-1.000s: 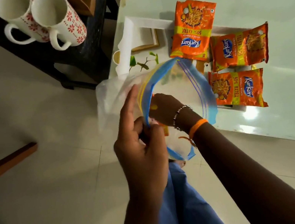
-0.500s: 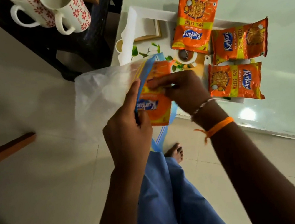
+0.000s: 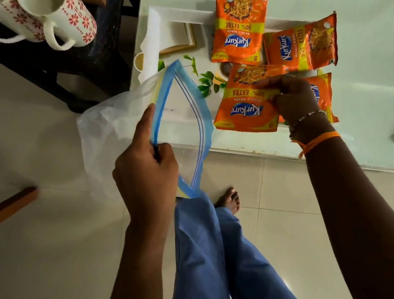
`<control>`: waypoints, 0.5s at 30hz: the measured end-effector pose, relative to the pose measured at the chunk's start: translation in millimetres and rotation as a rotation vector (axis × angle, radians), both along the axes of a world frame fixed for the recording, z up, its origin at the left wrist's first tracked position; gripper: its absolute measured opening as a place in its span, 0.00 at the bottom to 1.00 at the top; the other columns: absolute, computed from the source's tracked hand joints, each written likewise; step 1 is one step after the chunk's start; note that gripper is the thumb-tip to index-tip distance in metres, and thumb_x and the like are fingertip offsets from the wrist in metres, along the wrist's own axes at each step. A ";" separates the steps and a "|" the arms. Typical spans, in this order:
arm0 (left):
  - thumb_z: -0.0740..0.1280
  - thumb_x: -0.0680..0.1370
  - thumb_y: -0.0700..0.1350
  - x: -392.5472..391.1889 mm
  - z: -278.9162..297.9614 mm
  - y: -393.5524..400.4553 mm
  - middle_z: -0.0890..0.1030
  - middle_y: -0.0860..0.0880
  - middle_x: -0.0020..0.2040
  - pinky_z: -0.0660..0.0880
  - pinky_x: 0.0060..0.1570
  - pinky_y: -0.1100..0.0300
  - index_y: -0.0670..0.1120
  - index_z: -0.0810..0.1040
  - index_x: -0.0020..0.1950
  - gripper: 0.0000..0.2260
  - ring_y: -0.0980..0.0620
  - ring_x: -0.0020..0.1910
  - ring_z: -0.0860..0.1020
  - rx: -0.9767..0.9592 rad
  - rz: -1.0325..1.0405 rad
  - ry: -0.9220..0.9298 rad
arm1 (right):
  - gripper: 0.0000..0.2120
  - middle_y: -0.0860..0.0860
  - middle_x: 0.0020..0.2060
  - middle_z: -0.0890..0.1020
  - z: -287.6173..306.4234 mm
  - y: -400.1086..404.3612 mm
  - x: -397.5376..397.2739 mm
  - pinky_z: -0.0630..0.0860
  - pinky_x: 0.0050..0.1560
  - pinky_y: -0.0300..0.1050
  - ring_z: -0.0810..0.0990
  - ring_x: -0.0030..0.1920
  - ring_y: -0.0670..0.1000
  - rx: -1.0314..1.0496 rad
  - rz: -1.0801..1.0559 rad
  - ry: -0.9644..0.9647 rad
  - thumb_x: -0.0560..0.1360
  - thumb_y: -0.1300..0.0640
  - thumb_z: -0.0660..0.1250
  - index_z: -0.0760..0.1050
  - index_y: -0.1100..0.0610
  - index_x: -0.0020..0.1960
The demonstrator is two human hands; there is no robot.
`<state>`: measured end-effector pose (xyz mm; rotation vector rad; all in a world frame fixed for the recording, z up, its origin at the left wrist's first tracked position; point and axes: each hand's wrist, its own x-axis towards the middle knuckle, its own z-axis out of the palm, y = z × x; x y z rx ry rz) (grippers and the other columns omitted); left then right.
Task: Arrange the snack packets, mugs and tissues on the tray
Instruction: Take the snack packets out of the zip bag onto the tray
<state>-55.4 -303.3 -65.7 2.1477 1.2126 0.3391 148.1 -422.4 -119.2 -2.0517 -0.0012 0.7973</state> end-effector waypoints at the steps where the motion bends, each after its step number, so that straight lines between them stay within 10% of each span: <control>1: 0.62 0.73 0.36 -0.8 0.5 1.8 0.64 0.57 0.25 0.68 0.32 0.61 0.50 0.70 0.68 0.24 0.56 0.23 0.64 -0.002 0.007 -0.007 | 0.18 0.59 0.60 0.78 -7.8 3.8 1.0 0.78 0.46 0.43 0.77 0.53 0.53 -0.024 0.033 -0.011 0.74 0.74 0.55 0.76 0.63 0.57; 9: 0.62 0.73 0.35 1.7 5.5 5.1 0.65 0.52 0.24 0.67 0.31 0.68 0.49 0.70 0.68 0.24 0.51 0.25 0.65 -0.122 -0.024 -0.087 | 0.17 0.58 0.67 0.70 -40.0 14.1 -7.2 0.68 0.68 0.51 0.68 0.68 0.59 -0.313 0.288 -0.275 0.74 0.71 0.57 0.77 0.59 0.57; 15: 0.64 0.74 0.36 10.6 10.9 -7.6 0.71 0.48 0.24 0.80 0.39 0.48 0.47 0.68 0.69 0.23 0.45 0.26 0.75 -0.213 -0.013 -0.115 | 0.21 0.60 0.62 0.74 -11.9 -26.3 -76.1 0.74 0.61 0.52 0.74 0.62 0.58 -0.167 0.419 -0.239 0.69 0.72 0.66 0.74 0.61 0.60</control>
